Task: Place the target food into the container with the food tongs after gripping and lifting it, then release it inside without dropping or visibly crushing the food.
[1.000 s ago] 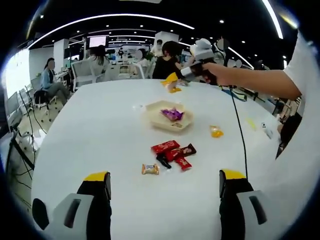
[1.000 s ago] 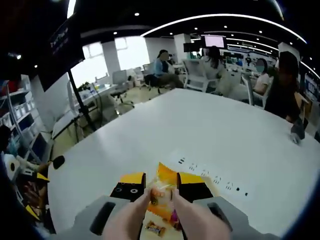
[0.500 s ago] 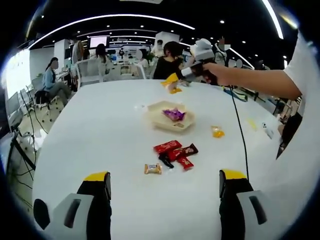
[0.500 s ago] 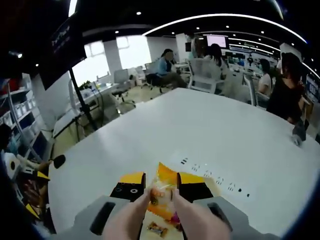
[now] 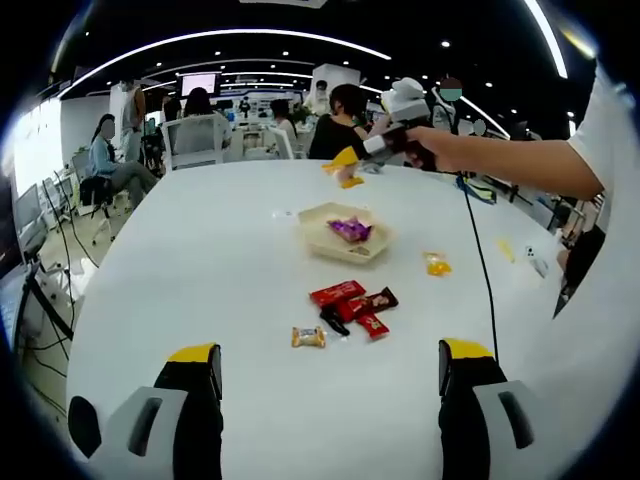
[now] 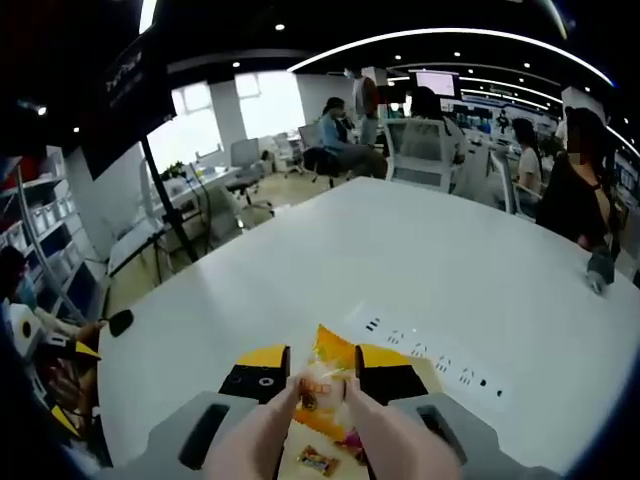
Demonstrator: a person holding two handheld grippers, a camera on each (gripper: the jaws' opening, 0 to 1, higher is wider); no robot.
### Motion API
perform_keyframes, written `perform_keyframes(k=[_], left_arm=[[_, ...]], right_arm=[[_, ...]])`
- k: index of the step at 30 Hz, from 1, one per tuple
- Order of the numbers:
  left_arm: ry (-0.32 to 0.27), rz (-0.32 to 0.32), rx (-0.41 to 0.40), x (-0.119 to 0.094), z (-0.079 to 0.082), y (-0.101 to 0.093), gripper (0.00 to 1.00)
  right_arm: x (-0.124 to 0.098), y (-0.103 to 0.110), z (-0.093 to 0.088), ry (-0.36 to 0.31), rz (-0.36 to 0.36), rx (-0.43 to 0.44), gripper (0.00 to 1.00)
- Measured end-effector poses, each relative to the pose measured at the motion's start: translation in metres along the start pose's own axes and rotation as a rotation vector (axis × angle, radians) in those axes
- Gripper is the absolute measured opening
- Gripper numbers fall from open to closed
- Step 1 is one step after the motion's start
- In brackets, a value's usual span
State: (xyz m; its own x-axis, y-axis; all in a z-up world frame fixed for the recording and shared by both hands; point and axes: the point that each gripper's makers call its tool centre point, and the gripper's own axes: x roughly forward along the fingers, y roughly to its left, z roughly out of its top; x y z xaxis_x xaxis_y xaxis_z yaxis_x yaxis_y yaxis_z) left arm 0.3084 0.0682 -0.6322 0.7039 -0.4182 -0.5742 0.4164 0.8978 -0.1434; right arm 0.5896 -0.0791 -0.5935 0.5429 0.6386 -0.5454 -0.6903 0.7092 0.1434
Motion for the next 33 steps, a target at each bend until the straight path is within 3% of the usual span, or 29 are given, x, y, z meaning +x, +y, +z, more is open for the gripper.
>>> perform_keyframes(k=[22, 27, 33], left_arm=[[-0.007, 0.001, 0.003, -0.004, 0.0, -0.002, 0.89], [-0.007, -0.009, 0.014, -0.002, 0.002, -0.005, 0.89], [-0.014, -0.028, 0.037, 0.002, 0.011, -0.008, 0.89]], right_arm=[[-0.002, 0.004, -0.003, -0.005, 0.026, 0.013, 0.28], [-0.009, 0.017, -0.012, 0.028, 0.09, -0.021, 0.28], [-0.023, 0.027, -0.019, 0.037, 0.109, -0.047, 0.27]])
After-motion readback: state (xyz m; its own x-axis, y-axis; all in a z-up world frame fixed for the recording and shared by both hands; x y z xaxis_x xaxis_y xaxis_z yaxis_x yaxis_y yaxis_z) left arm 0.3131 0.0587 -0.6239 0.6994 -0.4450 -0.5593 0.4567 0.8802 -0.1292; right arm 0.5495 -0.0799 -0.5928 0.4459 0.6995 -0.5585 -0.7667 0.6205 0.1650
